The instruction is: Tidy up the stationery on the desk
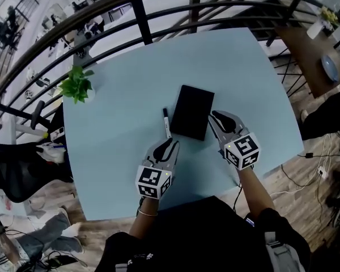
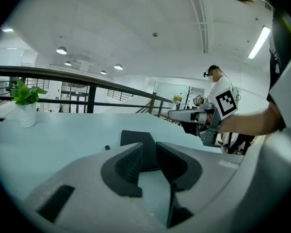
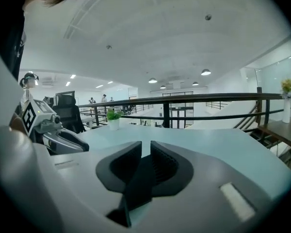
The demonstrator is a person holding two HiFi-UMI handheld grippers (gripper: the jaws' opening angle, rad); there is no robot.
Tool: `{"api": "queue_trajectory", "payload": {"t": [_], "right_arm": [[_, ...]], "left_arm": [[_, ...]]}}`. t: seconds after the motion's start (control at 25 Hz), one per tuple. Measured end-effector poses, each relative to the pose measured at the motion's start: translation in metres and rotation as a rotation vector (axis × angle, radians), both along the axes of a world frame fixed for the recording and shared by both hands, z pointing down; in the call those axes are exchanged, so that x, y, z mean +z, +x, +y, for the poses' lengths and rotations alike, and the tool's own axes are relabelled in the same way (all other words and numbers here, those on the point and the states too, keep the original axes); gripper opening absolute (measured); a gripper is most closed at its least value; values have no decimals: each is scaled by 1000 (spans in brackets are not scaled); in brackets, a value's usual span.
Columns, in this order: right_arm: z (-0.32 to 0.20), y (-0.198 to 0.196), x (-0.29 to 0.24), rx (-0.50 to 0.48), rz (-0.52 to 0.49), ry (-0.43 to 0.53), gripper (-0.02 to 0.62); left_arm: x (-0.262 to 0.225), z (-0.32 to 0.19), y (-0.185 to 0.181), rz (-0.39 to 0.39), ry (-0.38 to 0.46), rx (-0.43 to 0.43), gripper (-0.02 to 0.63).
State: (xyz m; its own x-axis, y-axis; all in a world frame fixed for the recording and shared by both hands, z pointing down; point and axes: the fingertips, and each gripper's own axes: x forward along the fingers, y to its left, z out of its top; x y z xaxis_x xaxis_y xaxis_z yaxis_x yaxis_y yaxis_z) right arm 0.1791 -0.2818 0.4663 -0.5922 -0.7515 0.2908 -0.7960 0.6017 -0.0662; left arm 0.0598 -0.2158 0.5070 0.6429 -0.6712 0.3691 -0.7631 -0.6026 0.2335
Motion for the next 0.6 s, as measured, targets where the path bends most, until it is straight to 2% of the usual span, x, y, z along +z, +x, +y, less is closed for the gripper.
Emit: {"api": "queue_trajectory", "payload": {"t": [0.2, 0.6], "right_arm": [[-31, -8, 12, -105, 84, -17, 58], [-86, -11, 57, -328, 245, -91, 117]], "left_arm": [[9, 3, 10, 7, -33, -48, 84], [41, 6, 31, 80, -171, -115, 100]]}}
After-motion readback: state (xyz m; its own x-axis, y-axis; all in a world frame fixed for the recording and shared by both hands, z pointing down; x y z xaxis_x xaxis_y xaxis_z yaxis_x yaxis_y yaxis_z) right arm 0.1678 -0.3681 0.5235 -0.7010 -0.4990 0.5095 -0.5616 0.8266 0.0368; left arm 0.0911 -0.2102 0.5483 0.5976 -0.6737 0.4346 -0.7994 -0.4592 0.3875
